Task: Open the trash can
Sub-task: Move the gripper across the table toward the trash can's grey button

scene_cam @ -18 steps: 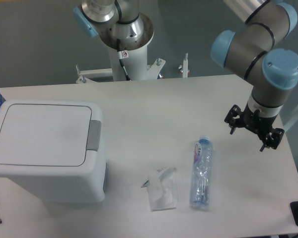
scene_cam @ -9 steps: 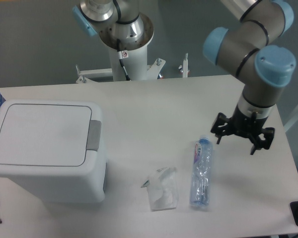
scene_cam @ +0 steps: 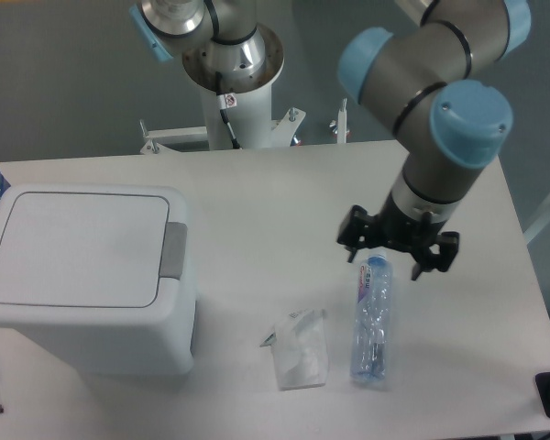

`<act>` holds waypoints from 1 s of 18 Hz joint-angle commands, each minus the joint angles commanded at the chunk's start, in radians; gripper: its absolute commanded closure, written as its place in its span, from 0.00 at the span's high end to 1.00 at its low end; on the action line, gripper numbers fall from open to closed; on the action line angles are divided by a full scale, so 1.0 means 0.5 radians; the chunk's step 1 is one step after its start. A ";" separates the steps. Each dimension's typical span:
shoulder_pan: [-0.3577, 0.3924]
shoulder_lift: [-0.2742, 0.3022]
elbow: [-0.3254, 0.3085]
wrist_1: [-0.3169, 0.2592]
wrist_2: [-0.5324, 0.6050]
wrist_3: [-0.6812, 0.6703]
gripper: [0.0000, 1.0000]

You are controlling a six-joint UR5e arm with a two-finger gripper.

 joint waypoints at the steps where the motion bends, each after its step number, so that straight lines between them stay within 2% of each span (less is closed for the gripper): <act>1: -0.021 0.006 0.012 -0.031 -0.037 -0.043 1.00; 4: -0.077 0.018 0.067 -0.120 -0.120 -0.169 1.00; 10: -0.160 0.040 0.117 -0.212 -0.249 -0.307 1.00; 18: -0.285 0.083 0.129 -0.212 -0.365 -0.476 1.00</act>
